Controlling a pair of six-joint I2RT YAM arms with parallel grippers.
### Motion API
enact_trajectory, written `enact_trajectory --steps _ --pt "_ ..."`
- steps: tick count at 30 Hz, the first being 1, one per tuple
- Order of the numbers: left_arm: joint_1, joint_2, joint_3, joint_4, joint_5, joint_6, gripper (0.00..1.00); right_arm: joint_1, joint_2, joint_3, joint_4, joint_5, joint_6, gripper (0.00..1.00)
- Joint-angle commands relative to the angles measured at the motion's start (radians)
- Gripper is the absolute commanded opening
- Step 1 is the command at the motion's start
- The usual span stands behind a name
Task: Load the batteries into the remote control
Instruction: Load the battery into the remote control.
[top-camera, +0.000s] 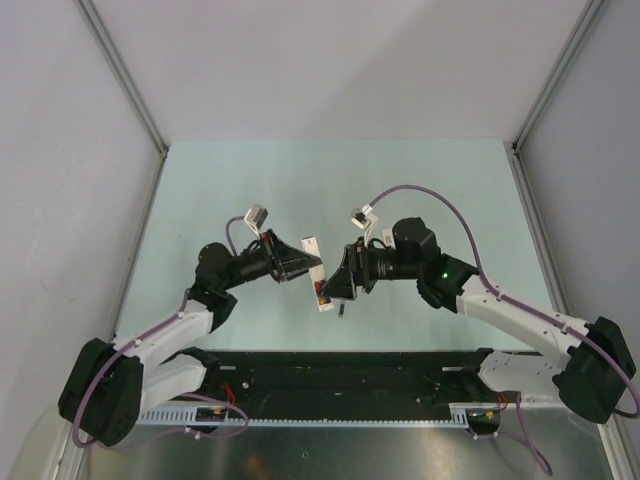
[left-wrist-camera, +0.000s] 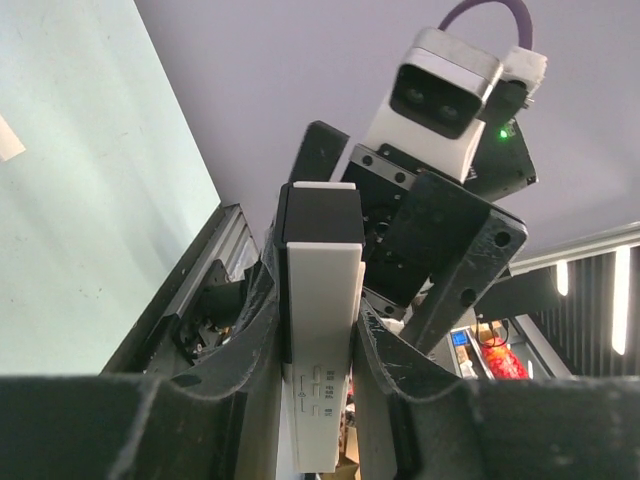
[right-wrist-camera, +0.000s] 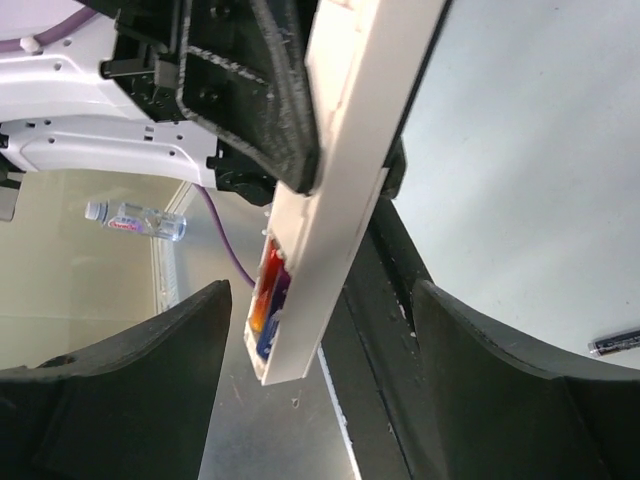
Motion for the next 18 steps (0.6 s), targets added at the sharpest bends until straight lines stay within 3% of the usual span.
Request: enact_trajectory --steps 1,11,18 --pt "-0.007 -0.039 0.022 0.052 0.008 -0.001 0.00 -0.004 0.034 0.034 0.075 -0.024 0.024 0.76" --pt "-0.010 -0.071 0.022 0.052 0.007 -0.013 0.00 -0.015 0.076 0.034 0.054 0.010 0.032 0.66" --pt "-0.007 -0.081 0.022 0.052 0.004 -0.013 0.00 -0.025 0.068 0.034 0.034 0.010 0.029 0.67"
